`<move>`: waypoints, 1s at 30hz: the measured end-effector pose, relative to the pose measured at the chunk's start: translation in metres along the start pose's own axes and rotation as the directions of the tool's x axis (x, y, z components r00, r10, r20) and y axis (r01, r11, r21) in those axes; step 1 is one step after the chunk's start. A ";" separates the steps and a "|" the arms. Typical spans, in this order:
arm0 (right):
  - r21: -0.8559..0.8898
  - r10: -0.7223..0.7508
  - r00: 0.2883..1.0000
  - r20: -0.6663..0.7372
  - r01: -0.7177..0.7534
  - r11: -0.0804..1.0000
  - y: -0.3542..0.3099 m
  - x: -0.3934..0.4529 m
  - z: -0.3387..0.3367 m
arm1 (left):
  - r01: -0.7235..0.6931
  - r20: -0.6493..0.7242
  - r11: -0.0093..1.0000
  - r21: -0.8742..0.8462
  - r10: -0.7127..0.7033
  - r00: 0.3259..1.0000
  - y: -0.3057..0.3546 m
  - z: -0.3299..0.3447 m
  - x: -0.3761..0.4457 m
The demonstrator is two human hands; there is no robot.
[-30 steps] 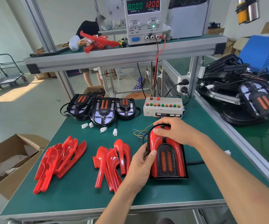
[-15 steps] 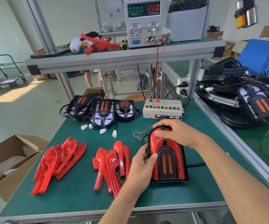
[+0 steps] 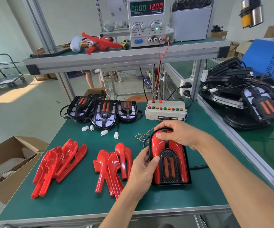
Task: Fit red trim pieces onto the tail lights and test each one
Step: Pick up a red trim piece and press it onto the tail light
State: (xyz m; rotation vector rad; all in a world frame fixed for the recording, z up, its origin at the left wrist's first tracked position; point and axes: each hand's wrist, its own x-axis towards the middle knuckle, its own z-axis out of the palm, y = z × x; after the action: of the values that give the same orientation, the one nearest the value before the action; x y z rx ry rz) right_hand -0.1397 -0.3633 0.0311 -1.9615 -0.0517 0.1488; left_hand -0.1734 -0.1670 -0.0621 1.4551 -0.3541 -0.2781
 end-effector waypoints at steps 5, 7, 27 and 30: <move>-0.039 0.016 0.999 0.031 -0.015 0.999 -0.007 0.000 0.002 | 0.002 -0.009 1.000 -0.006 -0.002 1.000 -0.003 -0.002 -0.002; -0.077 0.028 0.999 0.035 -0.025 0.997 -0.010 0.001 0.002 | 0.006 -0.015 1.000 -0.007 -0.006 1.000 -0.003 -0.003 -0.001; -0.540 -0.024 1.000 0.004 0.022 0.841 -0.015 -0.002 0.006 | -0.036 -0.008 0.995 0.096 0.037 0.999 0.002 0.004 -0.001; -0.543 -0.042 0.999 -0.027 0.020 0.840 -0.014 -0.002 0.010 | -0.033 -0.028 0.997 0.067 0.035 0.999 0.002 0.007 -0.002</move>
State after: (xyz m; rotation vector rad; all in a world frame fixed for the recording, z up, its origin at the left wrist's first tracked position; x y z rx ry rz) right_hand -0.1421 -0.3487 0.0402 -2.5332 -0.1108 0.0779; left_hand -0.1784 -0.1726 -0.0598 1.5153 -0.3667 -0.2189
